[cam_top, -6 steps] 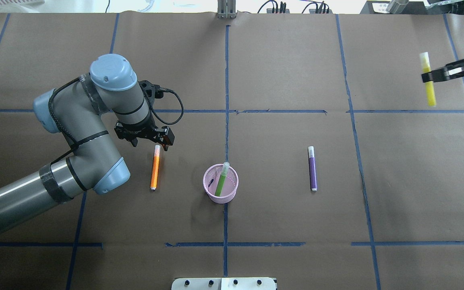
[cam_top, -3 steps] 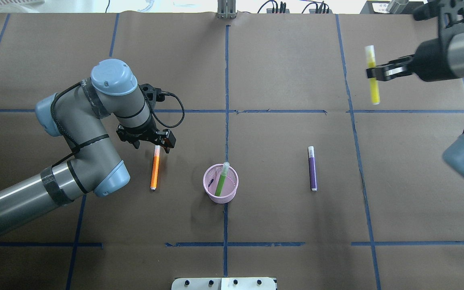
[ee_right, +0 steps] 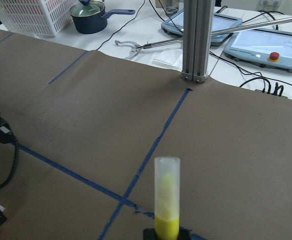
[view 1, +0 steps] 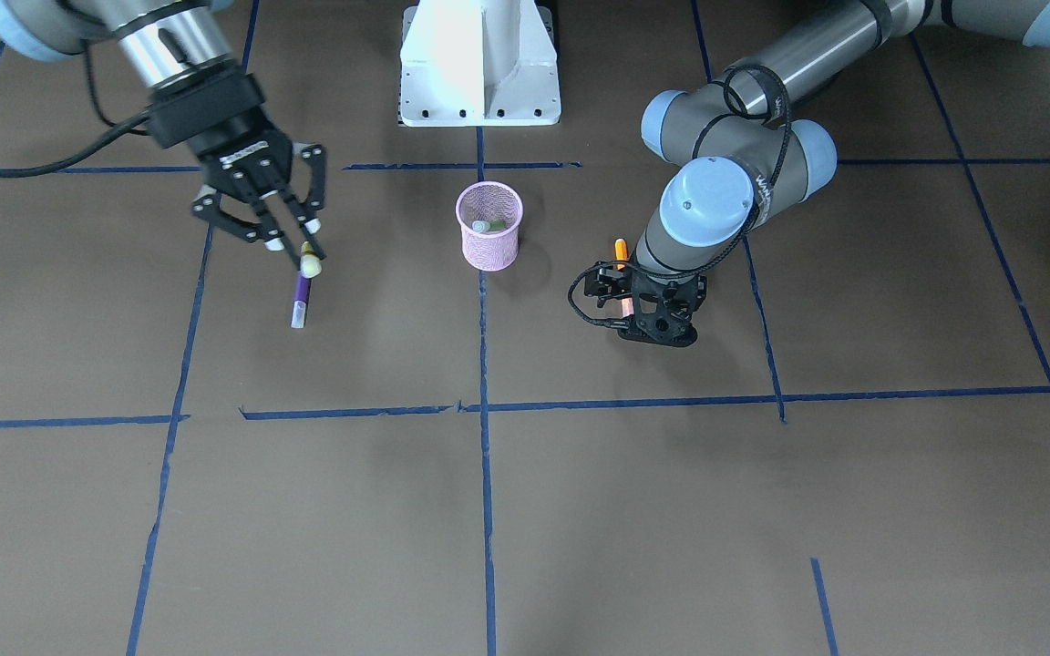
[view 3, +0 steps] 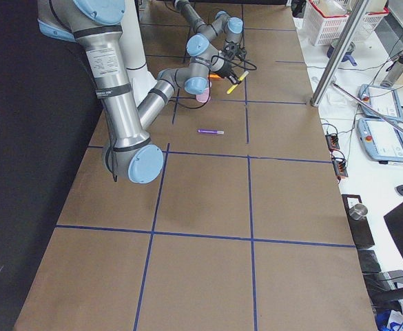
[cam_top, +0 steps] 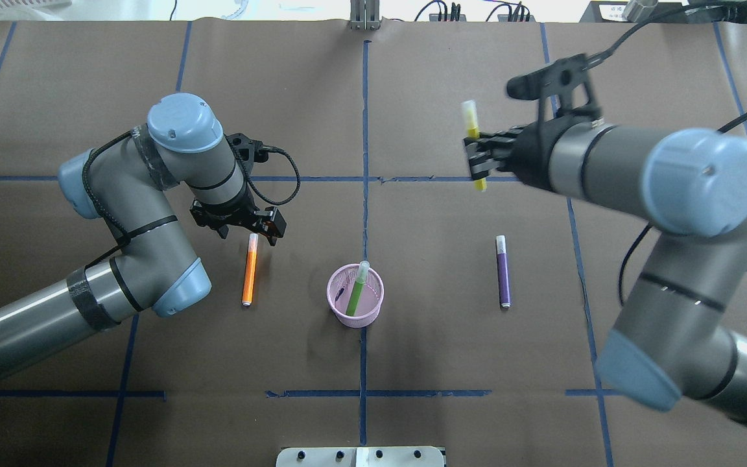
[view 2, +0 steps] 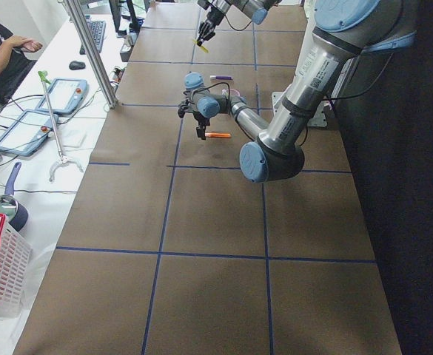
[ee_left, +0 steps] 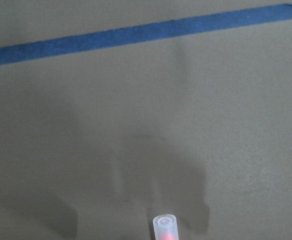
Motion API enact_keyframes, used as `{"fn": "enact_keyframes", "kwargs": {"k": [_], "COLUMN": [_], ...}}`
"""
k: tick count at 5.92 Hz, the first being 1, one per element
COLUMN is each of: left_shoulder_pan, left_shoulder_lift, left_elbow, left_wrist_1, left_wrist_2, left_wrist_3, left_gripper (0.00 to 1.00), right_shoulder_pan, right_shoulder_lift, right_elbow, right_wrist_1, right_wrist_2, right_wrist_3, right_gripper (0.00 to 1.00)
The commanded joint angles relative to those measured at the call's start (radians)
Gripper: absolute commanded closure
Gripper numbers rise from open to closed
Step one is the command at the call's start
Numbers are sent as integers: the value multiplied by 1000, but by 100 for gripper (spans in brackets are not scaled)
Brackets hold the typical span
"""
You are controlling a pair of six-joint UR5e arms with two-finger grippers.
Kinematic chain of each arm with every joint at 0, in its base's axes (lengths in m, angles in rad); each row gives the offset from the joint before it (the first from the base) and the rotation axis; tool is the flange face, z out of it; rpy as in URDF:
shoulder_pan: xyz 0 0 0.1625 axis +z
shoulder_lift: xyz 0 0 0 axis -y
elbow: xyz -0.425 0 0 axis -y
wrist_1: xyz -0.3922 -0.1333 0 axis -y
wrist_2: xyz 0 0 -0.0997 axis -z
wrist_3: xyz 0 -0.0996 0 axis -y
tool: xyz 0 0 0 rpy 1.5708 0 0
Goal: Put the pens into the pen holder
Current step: 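Carry the yellow highlighter in the right gripper over the pink cup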
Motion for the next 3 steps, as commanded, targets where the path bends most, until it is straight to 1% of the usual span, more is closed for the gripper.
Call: {"fn": "enact_keyframes", "kwargs": {"k": [1, 2, 3], "left_shoulder_pan": [1, 2, 4], "left_shoulder_lift": [-2, -2, -2], "left_elbow": [0, 0, 0], "left_wrist_1": [0, 0, 0], "left_wrist_2": [0, 0, 0], "left_wrist_3": [0, 0, 0], "left_gripper": [0, 0, 0], "right_shoulder_pan": [-171, -208, -227], "right_shoulder_lift": [110, 135, 172], "right_elbow": [-19, -40, -71], "right_wrist_1": [-71, -69, -66], "right_wrist_2": [-176, -215, -217], "right_wrist_3": [52, 54, 55], "right_gripper": [100, 100, 100]}}
